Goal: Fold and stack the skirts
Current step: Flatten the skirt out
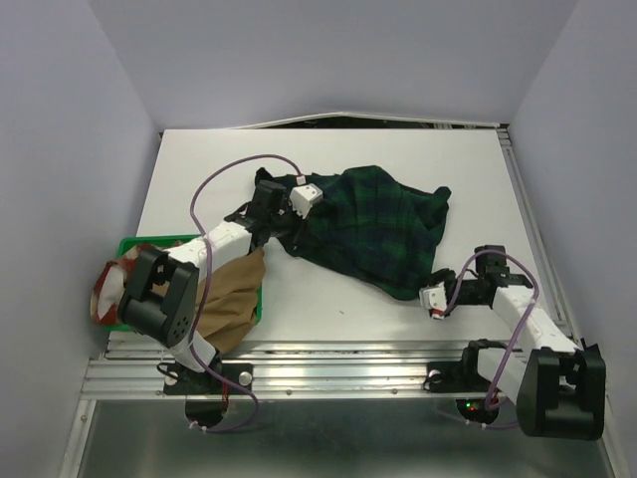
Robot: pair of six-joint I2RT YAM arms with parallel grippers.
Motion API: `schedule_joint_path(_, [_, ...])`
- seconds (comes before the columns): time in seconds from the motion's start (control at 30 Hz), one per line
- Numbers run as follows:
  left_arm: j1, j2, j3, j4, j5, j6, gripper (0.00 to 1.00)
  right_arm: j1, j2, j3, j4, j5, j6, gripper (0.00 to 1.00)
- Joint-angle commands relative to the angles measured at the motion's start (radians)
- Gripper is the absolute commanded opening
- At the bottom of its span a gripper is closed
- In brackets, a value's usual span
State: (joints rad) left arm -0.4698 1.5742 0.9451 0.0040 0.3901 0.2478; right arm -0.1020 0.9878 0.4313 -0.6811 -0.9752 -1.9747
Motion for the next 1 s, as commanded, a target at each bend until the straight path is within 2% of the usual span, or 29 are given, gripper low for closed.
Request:
schedule_joint_path(0.0, [0.010, -0.005, 0.040, -0.002, 0.012, -0.019, 0.00, 0.042, 0.032, 0.035, 0.023, -0.011, -0.233, 0.49])
schedule_joint_path(0.03, [0.011, -0.005, 0.041, -0.002, 0.012, -0.021, 0.00, 0.042, 0.037, 0.037, 0.076, -0.019, -0.195, 0.26])
schedule_joint_path(0.07, [0.013, -0.005, 0.044, -0.002, 0.012, -0.021, 0.00, 0.051, 0.037, 0.040, 0.106, -0.042, -0.094, 0.10])
schedule_joint_path(0.1, [0.013, -0.008, 0.047, -0.002, 0.010, -0.021, 0.00, 0.051, 0.035, 0.043, 0.142, -0.051, -0.029, 0.03])
schedule_joint_path(0.13, [0.019, -0.009, 0.052, -0.002, 0.009, -0.021, 0.00, 0.051, 0.023, 0.047, 0.237, -0.059, 0.038, 0.01])
schedule_joint_path(0.2, [0.028, -0.013, 0.079, -0.036, 0.010, -0.024, 0.00, 0.051, 0.003, 0.056, 0.349, -0.059, 0.334, 0.01])
schedule_joint_path(0.23, [0.034, -0.022, 0.096, -0.042, 0.013, -0.031, 0.00, 0.051, -0.009, 0.064, 0.502, -0.054, 0.484, 0.01])
schedule_joint_path(0.27, [0.051, -0.026, 0.134, -0.058, 0.019, -0.033, 0.00, 0.051, -0.023, 0.090, 0.591, -0.015, 0.756, 0.01])
schedule_joint_path(0.33, [0.066, -0.045, 0.190, -0.078, 0.024, -0.030, 0.00, 0.051, -0.014, 0.148, 0.728, 0.058, 0.905, 0.01])
schedule_joint_path(0.37, [0.077, -0.049, 0.222, -0.102, 0.023, -0.018, 0.00, 0.051, 0.000, 0.246, 0.729, 0.123, 1.050, 0.01])
schedule_joint_path(0.43, [0.108, -0.062, 0.340, -0.117, 0.020, -0.012, 0.00, 0.024, 0.044, 0.344, 0.747, 0.170, 1.202, 0.01])
schedule_joint_path(0.47, [0.121, -0.063, 0.378, -0.121, 0.015, -0.010, 0.00, 0.013, 0.058, 0.392, 0.762, 0.222, 1.347, 0.01])
schedule_joint_path(0.6, [0.201, -0.081, 0.588, -0.067, -0.031, -0.030, 0.00, -0.034, 0.145, 0.657, 0.830, 0.407, 1.591, 0.01])
schedule_joint_path(0.67, [0.221, -0.109, 0.622, 0.031, -0.069, -0.051, 0.00, -0.057, 0.170, 0.745, 0.834, 0.476, 1.696, 0.01])
schedule_joint_path(0.8, [0.224, -0.241, 0.595, 0.212, -0.051, -0.026, 0.00, -0.067, 0.166, 0.880, 0.835, 0.510, 1.754, 0.01])
schedule_joint_path(0.97, [0.208, -0.293, 0.624, 0.143, -0.060, 0.079, 0.00, -0.067, 0.111, 0.928, 0.833, 0.569, 1.685, 0.01])
